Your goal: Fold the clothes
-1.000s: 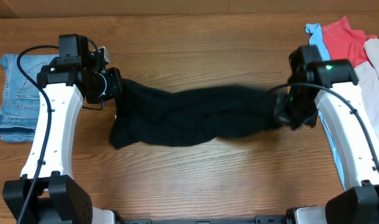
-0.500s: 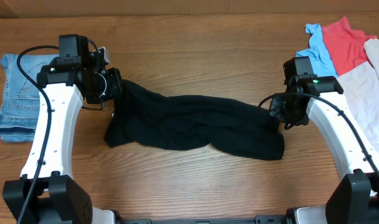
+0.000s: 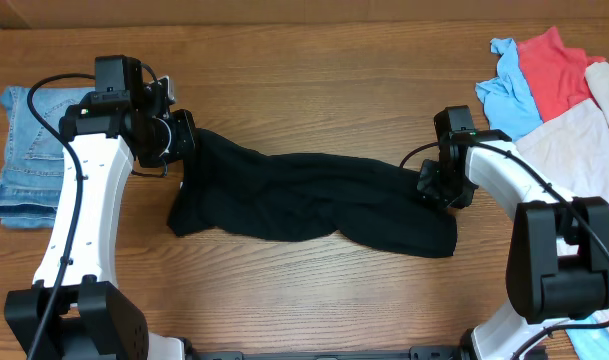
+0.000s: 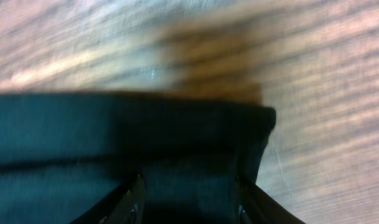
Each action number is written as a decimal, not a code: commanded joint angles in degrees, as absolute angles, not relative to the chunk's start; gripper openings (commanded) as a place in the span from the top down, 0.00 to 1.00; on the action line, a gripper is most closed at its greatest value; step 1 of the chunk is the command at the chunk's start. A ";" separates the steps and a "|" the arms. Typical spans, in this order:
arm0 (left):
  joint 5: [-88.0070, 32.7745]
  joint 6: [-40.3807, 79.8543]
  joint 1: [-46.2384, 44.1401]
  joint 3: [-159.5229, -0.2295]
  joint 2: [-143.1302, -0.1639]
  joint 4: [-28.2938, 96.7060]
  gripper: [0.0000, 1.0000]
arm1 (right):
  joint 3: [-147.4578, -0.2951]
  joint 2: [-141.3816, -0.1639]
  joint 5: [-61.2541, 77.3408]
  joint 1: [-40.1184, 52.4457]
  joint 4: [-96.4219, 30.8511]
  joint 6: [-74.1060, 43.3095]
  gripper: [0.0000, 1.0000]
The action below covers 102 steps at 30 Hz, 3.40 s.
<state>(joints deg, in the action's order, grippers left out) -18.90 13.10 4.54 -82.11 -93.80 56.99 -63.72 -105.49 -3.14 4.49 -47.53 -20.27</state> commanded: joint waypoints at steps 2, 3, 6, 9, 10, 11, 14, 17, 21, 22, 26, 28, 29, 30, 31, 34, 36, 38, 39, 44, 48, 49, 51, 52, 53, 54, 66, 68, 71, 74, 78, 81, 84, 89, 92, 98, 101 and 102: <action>-19.07 11.77 4.49 -83.35 -94.13 57.17 0.96 | -63.75 -105.58 -6.76 2.81 -44.05 -23.09 0.51; -19.07 11.75 4.49 -83.37 -94.13 57.19 0.96 | -63.75 -105.58 -7.94 2.15 -43.53 -24.21 0.51; -19.07 11.77 4.49 -83.37 -94.13 57.17 0.96 | -63.75 -105.58 -8.54 -0.27 -42.26 -24.51 0.51; -19.07 11.77 4.49 -83.35 -94.13 57.14 0.96 | -63.75 -105.58 -5.78 -2.96 -40.12 -22.70 0.51; -19.07 11.79 4.49 -83.35 -94.13 57.14 0.96 | -63.75 -105.58 -4.69 -3.16 -39.70 -22.06 0.51; -19.07 11.77 4.49 -83.37 -94.13 57.17 0.96 | -63.75 -105.58 -3.22 -3.33 -39.40 -22.04 0.51; -19.07 11.77 4.49 -83.37 -94.13 57.14 0.96 | -63.75 -105.58 2.39 -3.14 -38.79 -20.56 0.51; -19.07 11.77 4.49 -83.37 -94.13 57.12 0.96 | -63.75 -105.60 2.68 -2.85 -38.87 -20.58 0.51; -19.07 11.77 4.49 -83.35 -94.13 57.14 0.96 | -63.75 -105.71 2.66 -2.85 -38.57 -20.58 0.51; -19.07 11.77 4.49 -83.37 -94.13 57.14 0.96 | -63.75 -105.82 2.66 -2.85 -38.39 -20.58 0.51; -19.07 11.77 4.47 -83.37 -94.13 57.14 0.96 | -63.75 -107.70 2.70 -2.85 -37.39 -20.58 0.51; -19.07 11.77 4.47 -83.37 -94.13 57.14 0.96 | -63.75 -108.68 2.72 -2.85 -37.34 -20.56 0.63; -19.07 11.77 4.49 -83.37 -94.13 57.17 0.96 | -63.75 -109.03 2.72 -2.85 -37.56 -20.58 0.74; -19.07 11.79 4.49 -83.35 -94.13 57.14 0.96 | -63.75 -109.16 2.72 -2.85 -37.67 -20.58 0.80; -19.07 11.77 4.49 -83.35 -94.13 57.12 0.96 | -63.75 -109.16 2.70 -2.85 -37.85 -20.56 0.91; -19.05 11.77 4.49 -83.37 -94.13 57.12 0.96 | -64.40 -108.88 2.68 -2.85 -39.18 -20.58 0.96; -18.90 11.73 4.54 -83.48 -94.04 56.18 0.96 | -68.20 -107.61 1.04 -3.38 -42.85 -20.53 0.96; -18.87 11.29 4.84 -84.97 -93.93 55.42 0.96 | -74.85 -105.60 -0.62 -3.99 -48.47 -18.70 0.96; -18.90 11.11 5.19 -87.59 -93.93 55.51 0.96 | -82.48 -103.96 -1.52 -4.38 -53.78 -17.04 0.96; -18.90 11.07 6.00 -104.60 -93.60 61.43 0.96 | -114.93 -101.89 -2.09 -4.91 -74.32 -14.72 0.96; -18.87 9.69 6.07 -116.01 -93.25 70.00 0.96 | -131.72 -101.56 -2.09 -4.91 -86.15 -14.72 0.96; -18.87 9.58 6.26 -118.28 -92.95 72.05 0.96 | -134.87 -101.14 -2.07 -4.91 -88.29 -14.72 0.96; -18.90 9.58 6.98 -122.32 -92.05 75.77 0.96 | -138.98 -100.05 -2.09 -4.91 -91.11 -14.70 0.96; -18.87 9.56 7.44 -123.87 -91.46 77.32 0.96 | -140.64 -98.87 -2.09 -4.91 -92.38 -14.70 0.96; -18.92 9.34 8.08 -125.43 -90.59 78.74 0.96 | -141.05 -97.84 -2.09 -4.91 -92.90 -14.72 0.96; -18.90 8.88 8.56 -126.39 -89.71 79.53 0.96 | -141.08 -96.71 -2.11 -4.91 -93.21 -14.70 0.96; -18.41 7.22 9.02 -124.31 -86.98 81.17 0.96 | -140.88 -107.92 -4.43 -4.93 -93.14 -13.43 0.96; -17.63 7.25 8.97 -122.89 -88.73 80.73 0.96 | -140.86 -112.77 -4.47 -4.91 -92.79 -13.43 0.94; -17.58 7.22 8.95 -119.63 -92.97 78.89 0.96 | -140.86 -120.29 -4.43 -4.93 -92.42 -13.45 0.67; -17.58 7.18 8.91 -117.16 -97.89 77.60 0.96 | -140.86 -122.96 -4.16 -4.91 -96.16 -13.69 0.67; -17.58 5.93 8.67 -116.51 -104.29 76.49 0.96 | -140.22 -120.64 7.38 -3.09 -97.08 -7.84 0.67; -17.37 5.76 8.60 -116.51 -106.52 76.01 0.96 | -138.23 -119.00 6.70 0.40 -97.08 -7.20 0.67; -16.43 5.72 8.60 -116.51 -107.28 76.07 0.96 | -134.06 -118.24 5.89 4.78 -97.06 -7.27 0.67; -14.41 4.71 8.60 -116.51 -107.31 76.69 0.96 | -122.56 -115.92 5.87 11.20 -97.06 -9.45 0.67; -14.41 4.67 8.60 -116.51 -107.31 76.90 0.96 | -113.25 -111.96 6.20 15.33 -96.55 -10.81 0.67; -14.44 4.67 8.60 -116.51 -107.31 77.34 0.96 | -92.05 -103.81 6.44 28.58 -87.24 -16.01 0.64; -14.44 4.67 8.60 -116.51 -107.31 77.32 0.96 | -82.98 -103.28 9.39 35.55 -79.70 -18.41 0.59; -14.44 4.64 8.60 -116.51 -107.31 77.34 0.96 | -80.18 -103.28 10.41 37.39 -76.97 -19.42 0.55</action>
